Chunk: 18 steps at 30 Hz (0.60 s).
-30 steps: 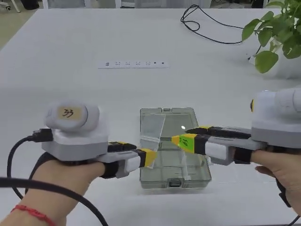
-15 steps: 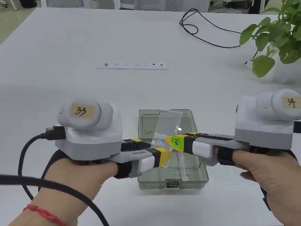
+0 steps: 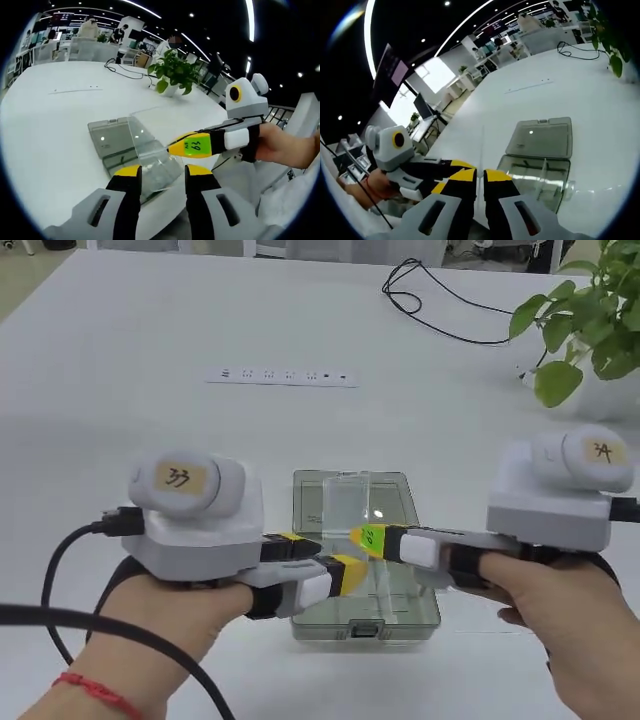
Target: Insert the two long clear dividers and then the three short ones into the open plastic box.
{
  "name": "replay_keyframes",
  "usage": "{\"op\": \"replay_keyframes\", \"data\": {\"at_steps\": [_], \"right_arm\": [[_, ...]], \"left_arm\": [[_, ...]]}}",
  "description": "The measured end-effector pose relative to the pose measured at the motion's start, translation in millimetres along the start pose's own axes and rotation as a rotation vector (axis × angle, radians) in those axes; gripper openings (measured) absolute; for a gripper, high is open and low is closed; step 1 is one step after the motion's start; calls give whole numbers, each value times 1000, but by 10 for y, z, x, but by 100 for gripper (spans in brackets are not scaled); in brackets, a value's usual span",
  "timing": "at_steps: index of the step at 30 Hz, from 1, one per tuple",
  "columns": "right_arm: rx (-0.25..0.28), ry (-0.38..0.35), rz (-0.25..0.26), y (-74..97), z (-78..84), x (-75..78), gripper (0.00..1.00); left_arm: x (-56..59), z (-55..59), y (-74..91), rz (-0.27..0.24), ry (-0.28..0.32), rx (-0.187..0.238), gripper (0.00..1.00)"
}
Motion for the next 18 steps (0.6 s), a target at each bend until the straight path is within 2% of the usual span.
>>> {"op": "replay_keyframes", "data": {"at_steps": [4, 9, 18], "right_arm": [[-6, -5, 4, -4, -7, -13, 7], [0, -20, 18, 6, -76, 51, 7], [-7, -45, 41, 40, -159, 61, 7]], "left_arm": [[-13, 8, 15, 9, -6, -3, 33], [-39, 21, 42, 21, -24, -3, 40], [-98, 52, 126, 57, -115, -18, 49]]}}
Point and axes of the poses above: the centre of the closed fingertips' face, and the gripper's own axes: y roughly backward along the fingers, x roughly to its right, z roughly out of its underside, the point moved 3 cm from there along y, roughly backward along the fingers, and after that the axes turned 1 degree about z, right-handed, at the moved point
